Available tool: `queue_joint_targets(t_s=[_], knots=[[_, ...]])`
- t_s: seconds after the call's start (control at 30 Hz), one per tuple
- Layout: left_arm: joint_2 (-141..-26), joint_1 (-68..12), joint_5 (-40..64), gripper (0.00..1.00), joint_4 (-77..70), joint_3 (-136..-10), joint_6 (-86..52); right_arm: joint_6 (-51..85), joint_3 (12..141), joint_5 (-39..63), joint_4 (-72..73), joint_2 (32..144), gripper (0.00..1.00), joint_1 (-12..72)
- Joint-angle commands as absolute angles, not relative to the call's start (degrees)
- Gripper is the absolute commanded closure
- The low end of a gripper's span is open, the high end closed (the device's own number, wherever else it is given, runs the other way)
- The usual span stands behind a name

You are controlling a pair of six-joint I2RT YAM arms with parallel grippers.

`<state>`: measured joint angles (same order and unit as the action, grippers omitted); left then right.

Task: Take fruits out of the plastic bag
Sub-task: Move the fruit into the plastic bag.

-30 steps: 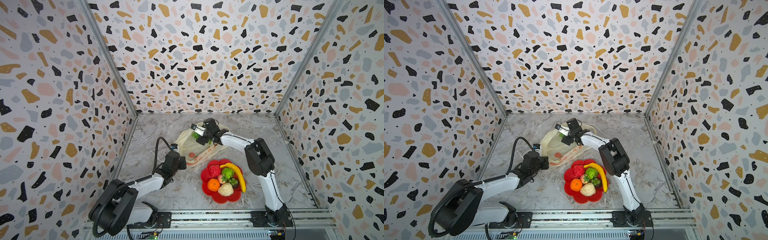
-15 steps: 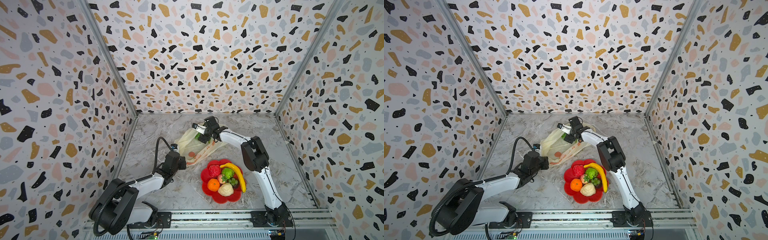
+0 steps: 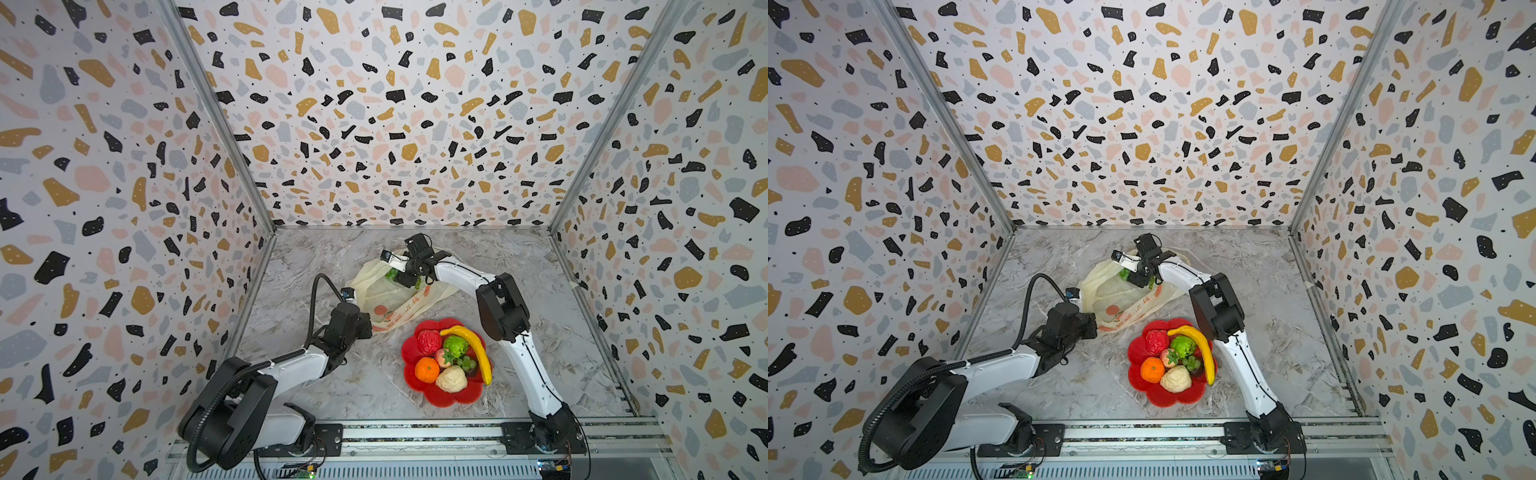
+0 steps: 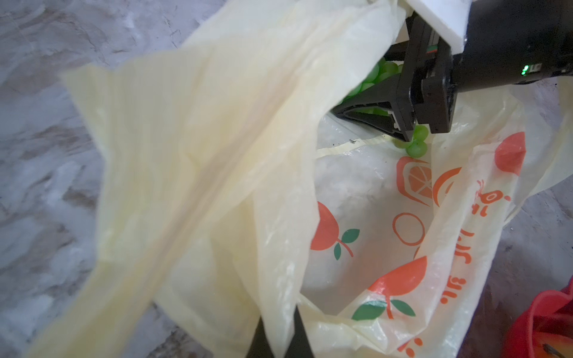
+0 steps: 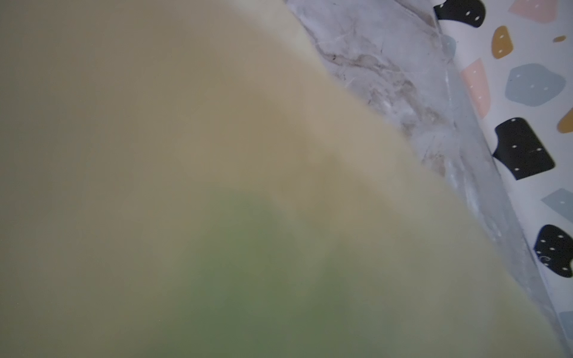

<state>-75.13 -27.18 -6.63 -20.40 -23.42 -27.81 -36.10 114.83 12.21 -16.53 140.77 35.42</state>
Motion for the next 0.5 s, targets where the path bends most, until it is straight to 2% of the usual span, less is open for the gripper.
queue_joint_targets(t_s=[0.0,0.2,0.47], knots=[[-75.3,-27.2,-8.0,1.0,-20.0,-25.1,-27.3,-34.5,111.4,17.1,-20.6,134.7,0.34,36.3],[-75.5,-27.2,-8.1,1.0,-19.7,-25.3,-27.3,-32.8,105.2,19.2,-18.1,130.2,0.41,37.0],[-75.1,-27.2,-8.5,0.99,-19.3,-25.2,-27.3,-31.4,99.6,20.4,-15.2,127.2,0.36,37.4]])
